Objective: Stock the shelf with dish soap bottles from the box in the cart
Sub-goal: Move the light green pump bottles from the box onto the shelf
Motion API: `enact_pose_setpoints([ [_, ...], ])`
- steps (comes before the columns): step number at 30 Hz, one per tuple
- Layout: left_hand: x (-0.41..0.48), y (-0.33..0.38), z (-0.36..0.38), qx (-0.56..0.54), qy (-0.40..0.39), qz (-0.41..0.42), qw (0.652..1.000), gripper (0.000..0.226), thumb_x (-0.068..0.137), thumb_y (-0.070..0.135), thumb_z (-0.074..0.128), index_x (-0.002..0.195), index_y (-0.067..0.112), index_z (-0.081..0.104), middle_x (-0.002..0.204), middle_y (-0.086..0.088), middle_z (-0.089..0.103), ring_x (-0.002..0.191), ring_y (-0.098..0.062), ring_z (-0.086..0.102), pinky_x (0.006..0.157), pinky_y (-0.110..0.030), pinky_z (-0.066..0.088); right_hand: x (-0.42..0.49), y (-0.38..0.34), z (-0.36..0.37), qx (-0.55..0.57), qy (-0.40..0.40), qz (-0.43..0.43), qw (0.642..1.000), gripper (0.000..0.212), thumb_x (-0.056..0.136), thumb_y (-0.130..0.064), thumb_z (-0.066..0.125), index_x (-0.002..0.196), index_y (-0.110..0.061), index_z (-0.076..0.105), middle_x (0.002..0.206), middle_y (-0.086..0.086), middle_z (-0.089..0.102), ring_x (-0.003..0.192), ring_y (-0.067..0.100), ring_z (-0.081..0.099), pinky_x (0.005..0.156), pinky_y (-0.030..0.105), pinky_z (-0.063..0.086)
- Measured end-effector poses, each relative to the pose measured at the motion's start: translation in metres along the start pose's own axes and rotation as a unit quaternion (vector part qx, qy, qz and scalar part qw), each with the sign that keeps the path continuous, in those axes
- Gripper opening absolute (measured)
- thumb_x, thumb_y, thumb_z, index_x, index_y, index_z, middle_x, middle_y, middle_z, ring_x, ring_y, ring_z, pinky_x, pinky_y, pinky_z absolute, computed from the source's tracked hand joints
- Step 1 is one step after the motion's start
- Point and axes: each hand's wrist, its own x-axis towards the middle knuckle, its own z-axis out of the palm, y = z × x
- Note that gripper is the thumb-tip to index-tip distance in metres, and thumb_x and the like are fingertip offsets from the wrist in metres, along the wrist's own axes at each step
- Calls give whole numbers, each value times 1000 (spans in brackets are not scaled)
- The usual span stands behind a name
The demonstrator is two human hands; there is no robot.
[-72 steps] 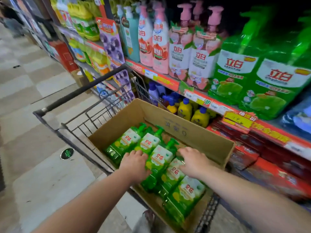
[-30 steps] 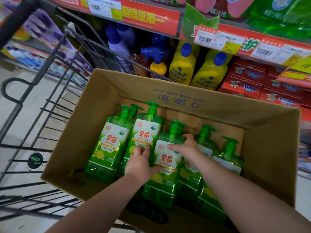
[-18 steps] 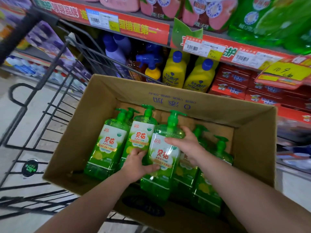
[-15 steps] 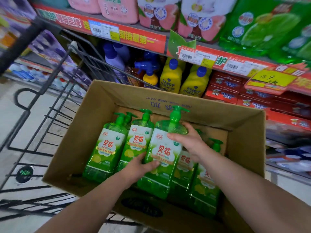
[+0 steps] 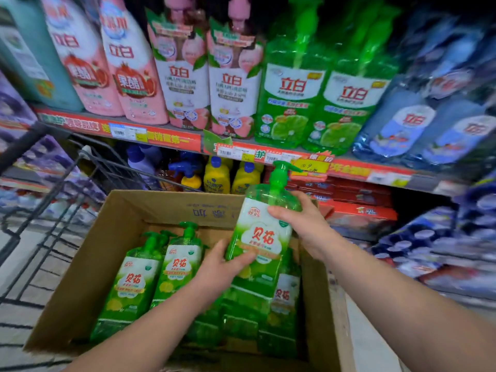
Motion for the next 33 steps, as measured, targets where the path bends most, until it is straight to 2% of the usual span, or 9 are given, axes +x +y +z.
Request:
enact_pose_setpoints([
  [3, -14, 23, 31, 10, -14, 47, 999, 74, 65, 53, 76, 127, 29, 42, 122, -1, 63, 100, -14, 64, 95, -33, 49, -25, -13, -34, 37, 29, -47, 998, 63, 68, -16, 84, 121, -19, 51, 108, 8, 70, 91, 23, 68, 87, 44, 55],
  [5, -23, 36, 57, 19, -30, 59, 998, 73, 64, 48, 79, 125, 24, 46, 116, -2, 67, 98, -17, 67, 96, -41, 50, -47, -20, -64, 57, 49, -71, 995, 62, 71, -11, 80, 126, -15, 51, 109, 11, 70, 91, 26, 68, 93, 49, 52],
  [12, -75, 59, 197, 42, -133, 128, 982, 31, 82, 21, 70, 106, 28, 51, 96, 7, 69, 73, -4, 70, 69, -19, 56, -151, -13, -206, 71, 134, -116, 982, 55, 76, -15, 78, 123, -16, 50, 111, 8, 69, 96, 26, 69, 87, 45, 55],
  [18, -137, 52, 340, 74, -218, 140, 963, 70, 46, 56, 75, 106, 24, 58, 106, -4, 72, 96, -23, 69, 93, -46, 52, -260, 20, -335, 91, 236, -131, 958, 55, 74, -12, 80, 121, -10, 50, 108, 10, 69, 88, 24, 69, 75, 36, 56],
  [21, -166, 45, 405, 76, -244, 146, 956, 59, 53, 48, 77, 103, 23, 60, 104, -3, 72, 95, -22, 69, 93, -44, 52, -306, 37, -388, 95, 277, -132, 947, 61, 69, -18, 83, 122, -6, 54, 105, 12, 71, 80, 20, 71, 62, 28, 56],
  [24, -189, 40, 459, 75, -283, 145, 945, 41, 69, 32, 80, 103, 21, 59, 103, -2, 72, 95, -23, 69, 93, -45, 52, -343, 50, -433, 94, 321, -125, 934, 82, 49, -34, 87, 120, -6, 57, 105, 13, 72, 86, 25, 72, 69, 35, 59],
  [27, -200, 38, 502, 70, -321, 141, 934, 44, 70, 32, 80, 106, 19, 58, 105, -6, 72, 96, -27, 69, 92, -49, 52, -369, 62, -473, 114, 339, -130, 925, 52, 69, -20, 83, 115, -8, 62, 102, 12, 73, 73, 19, 72, 58, 28, 57],
  [31, -199, 43, 550, 94, -352, 162, 917, 67, 58, 45, 81, 114, 18, 57, 105, -2, 72, 95, -22, 70, 91, -45, 53, -383, 77, -516, 131, 369, -131, 911, 70, 58, -29, 85, 121, -10, 58, 103, 10, 73, 78, 21, 73, 58, 28, 55],
  [33, -194, 46, 574, 112, -374, 164, 906, 56, 68, 40, 81, 114, 22, 56, 105, 2, 71, 94, -18, 69, 90, -38, 54, -385, 81, -537, 138, 383, -126, 905, 61, 67, -23, 84, 120, -12, 56, 103, 9, 73, 78, 21, 73, 58, 28, 56],
])
